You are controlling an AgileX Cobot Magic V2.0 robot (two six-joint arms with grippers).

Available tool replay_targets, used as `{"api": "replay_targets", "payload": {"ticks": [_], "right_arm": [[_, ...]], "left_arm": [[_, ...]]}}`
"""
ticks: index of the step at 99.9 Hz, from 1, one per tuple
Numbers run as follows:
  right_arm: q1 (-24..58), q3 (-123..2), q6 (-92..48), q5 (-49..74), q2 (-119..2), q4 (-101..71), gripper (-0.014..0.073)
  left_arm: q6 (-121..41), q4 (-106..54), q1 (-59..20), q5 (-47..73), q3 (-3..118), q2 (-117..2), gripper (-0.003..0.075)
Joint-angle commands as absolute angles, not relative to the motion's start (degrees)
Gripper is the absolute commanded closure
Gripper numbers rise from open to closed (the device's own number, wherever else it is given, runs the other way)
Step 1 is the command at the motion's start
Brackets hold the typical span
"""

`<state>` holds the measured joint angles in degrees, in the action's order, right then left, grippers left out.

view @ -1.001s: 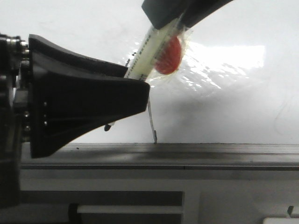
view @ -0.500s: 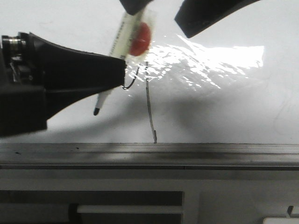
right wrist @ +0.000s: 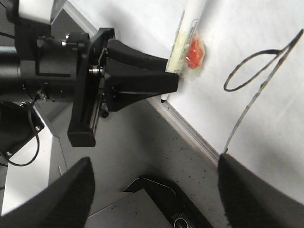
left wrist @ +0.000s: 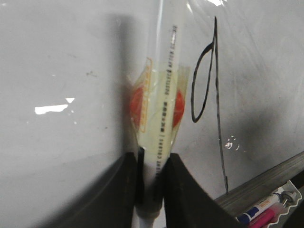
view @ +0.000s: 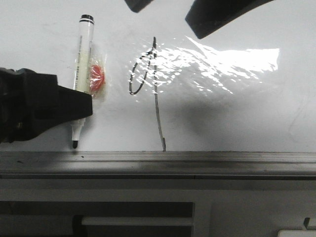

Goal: Write number 9 on whiteboard

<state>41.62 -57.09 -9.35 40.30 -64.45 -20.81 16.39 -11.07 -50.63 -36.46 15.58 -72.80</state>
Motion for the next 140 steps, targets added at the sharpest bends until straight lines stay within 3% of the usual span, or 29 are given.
{"api": "replay_targets", "payload": {"ticks": [1,36,43,55,60,66,74,81,103,110,123,140], "right_arm": [[41.8,-59.0,-9.5,37.0,-63.7,-21.9,0.0123],[41.8,-59.0,-9.5,37.0,-63.7,-21.9,0.0123],[41.8,-59.0,-9.5,37.1,-63.7,-21.9,0.0123],[41.8,-59.0,-9.5,37.3,-63.7,-21.9,0.0123],[41.8,-59.0,-9.5,37.3,-63.7,-21.9,0.0123],[41.8,-59.0,-9.5,37.1,-63.7,-21.4,0.0123],[41.8,-59.0,-9.5,36.8,-63.5,-19.3,0.0125],[41.8,-58.8,-9.5,36.4,-62.9,-17.5,0.0183],[41.8,-52.3,-9.5,29.5,-56.2,-17.0,0.0664],[41.8,-48.4,-9.5,26.2,-52.5,-16.6,0.0655],[41.8,-39.9,-9.5,19.4,-44.6,-14.5,0.0655],[41.8,-28.5,-9.5,10.7,-29.9,-11.7,0.0655]], "left_arm": [[17.6,-14.3,-50.8,-36.5,16.6,-72.2,0.0741],[17.6,-12.0,-50.8,-40.9,16.6,-72.2,0.0719],[17.6,-12.0,-50.8,-41.5,16.6,-72.2,0.0617],[17.6,-11.6,-50.8,-43.4,16.6,-72.2,0.0323],[17.6,-11.6,-50.8,-44.6,16.6,-72.2,0.0253],[17.6,-11.3,-50.8,-45.6,16.6,-72.0,0.0225],[17.6,-10.5,-50.8,-47.1,16.6,-71.3,0.0228],[17.6,-9.8,-50.8,-47.2,16.6,-69.9,0.0228],[17.6,-5.3,-50.8,-47.2,16.0,-61.6,0.0260],[17.6,-3.7,-50.8,-47.1,15.4,-58.0,0.0381],[17.1,-3.0,-50.8,-47.1,13.2,-51.1,0.0739],[16.1,-2.7,-50.8,-47.1,6.6,-42.9,0.0741]]}}
